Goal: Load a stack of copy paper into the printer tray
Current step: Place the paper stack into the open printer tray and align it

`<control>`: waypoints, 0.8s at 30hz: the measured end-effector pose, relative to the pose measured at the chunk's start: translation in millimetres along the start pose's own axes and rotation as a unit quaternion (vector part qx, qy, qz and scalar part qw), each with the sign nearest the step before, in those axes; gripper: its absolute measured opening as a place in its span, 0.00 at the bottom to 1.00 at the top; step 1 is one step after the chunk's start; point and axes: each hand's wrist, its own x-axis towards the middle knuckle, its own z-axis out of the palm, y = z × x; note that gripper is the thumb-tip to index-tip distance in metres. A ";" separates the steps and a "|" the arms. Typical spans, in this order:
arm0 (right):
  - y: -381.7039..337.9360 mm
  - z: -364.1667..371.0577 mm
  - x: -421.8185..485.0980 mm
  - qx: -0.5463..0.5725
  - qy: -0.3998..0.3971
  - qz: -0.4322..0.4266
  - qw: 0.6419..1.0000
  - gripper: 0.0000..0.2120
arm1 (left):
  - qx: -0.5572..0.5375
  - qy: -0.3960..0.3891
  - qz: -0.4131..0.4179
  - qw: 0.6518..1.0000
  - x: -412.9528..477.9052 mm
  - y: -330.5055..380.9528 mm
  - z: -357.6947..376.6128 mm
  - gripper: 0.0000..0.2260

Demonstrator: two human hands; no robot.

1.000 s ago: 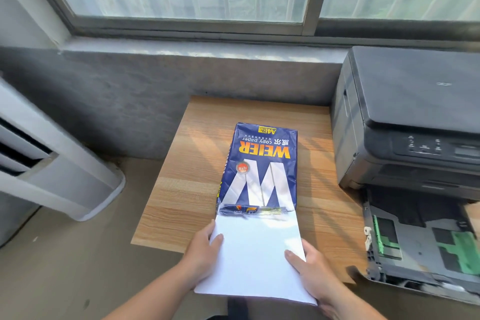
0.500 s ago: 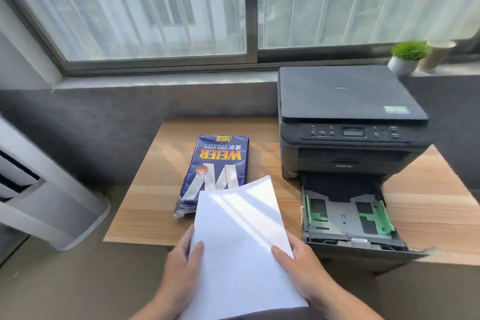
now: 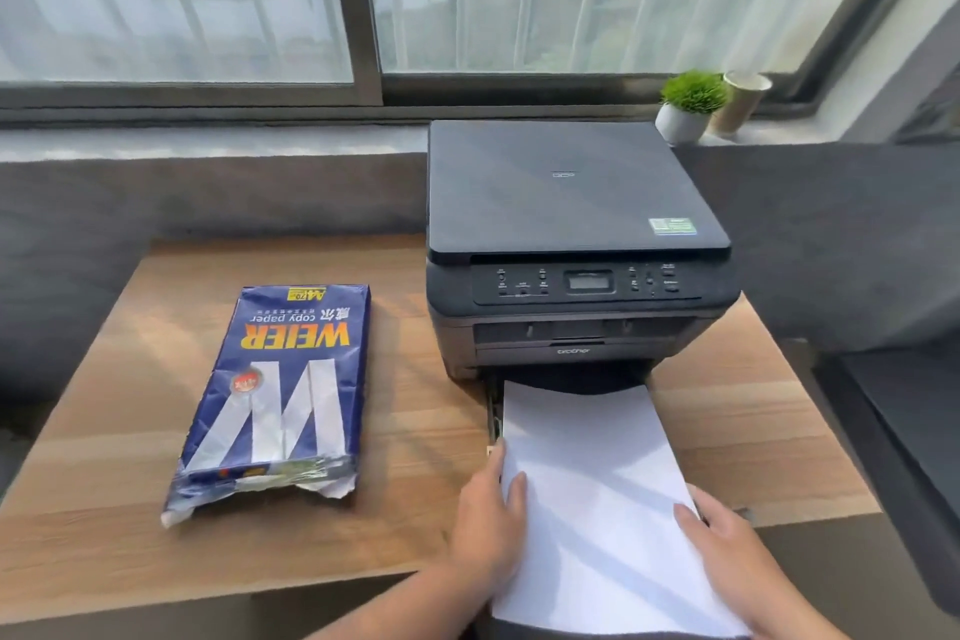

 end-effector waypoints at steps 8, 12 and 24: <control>7.2 -6.5 31.9 -0.017 -0.011 0.026 0.999 0.15 | 0.026 -0.023 -0.046 0.998 19.9 -0.7 15.7 0.25; 16.4 -4.7 54.5 -0.069 -0.011 0.026 0.997 0.15 | 0.036 -0.023 -0.064 0.997 22.9 -5.9 21.1 0.27; 36.8 1.7 110.8 -0.124 -0.017 0.120 0.985 0.22 | 0.073 -0.006 -0.097 0.993 42.8 -6.9 27.0 0.24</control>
